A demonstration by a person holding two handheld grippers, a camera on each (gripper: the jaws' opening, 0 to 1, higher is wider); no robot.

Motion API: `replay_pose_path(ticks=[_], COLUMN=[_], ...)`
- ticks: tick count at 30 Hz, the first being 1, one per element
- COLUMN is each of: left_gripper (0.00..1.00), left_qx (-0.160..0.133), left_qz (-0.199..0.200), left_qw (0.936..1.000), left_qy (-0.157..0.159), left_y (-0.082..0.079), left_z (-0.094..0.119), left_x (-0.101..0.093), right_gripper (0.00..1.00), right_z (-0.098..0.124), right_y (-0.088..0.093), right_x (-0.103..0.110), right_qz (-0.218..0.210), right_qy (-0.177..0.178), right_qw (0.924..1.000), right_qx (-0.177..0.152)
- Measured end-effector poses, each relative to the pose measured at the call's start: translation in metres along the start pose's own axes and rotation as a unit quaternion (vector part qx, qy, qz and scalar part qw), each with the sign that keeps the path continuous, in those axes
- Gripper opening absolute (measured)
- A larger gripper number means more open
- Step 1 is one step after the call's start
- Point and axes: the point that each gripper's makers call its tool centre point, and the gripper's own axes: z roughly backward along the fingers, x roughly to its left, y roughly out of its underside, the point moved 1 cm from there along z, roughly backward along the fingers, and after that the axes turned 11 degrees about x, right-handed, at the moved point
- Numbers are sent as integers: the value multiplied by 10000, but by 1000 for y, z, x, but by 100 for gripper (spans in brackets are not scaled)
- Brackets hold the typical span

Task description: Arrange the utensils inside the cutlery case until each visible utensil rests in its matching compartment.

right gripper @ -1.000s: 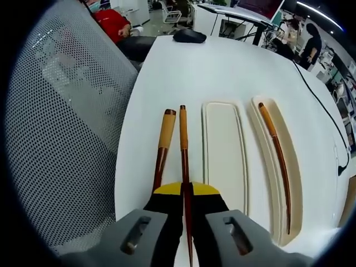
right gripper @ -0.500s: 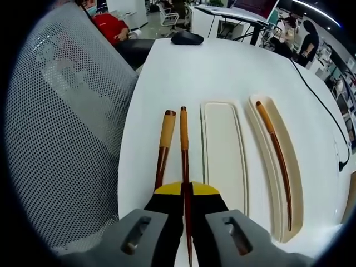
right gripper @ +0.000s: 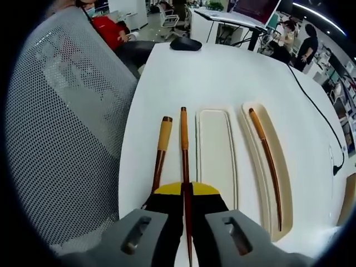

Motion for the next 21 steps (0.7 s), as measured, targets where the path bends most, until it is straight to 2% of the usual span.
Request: replay_pose_path(ticks=[6,21], left_gripper=[50,50], left_qx=[-5,-33], left_qz=[39,112], left_qw=[10000,9999], left_qy=[15,65], left_y=[1,1], left_z=[-1,-2], left_x=[1,2], right_gripper=[0,0], right_z=[6,28], right_y=[1,4], right_x=[-6,-42], right_qz=[62,109], right_qy=[86,457], right_qw=[9999,9989], right_qx=[15,71])
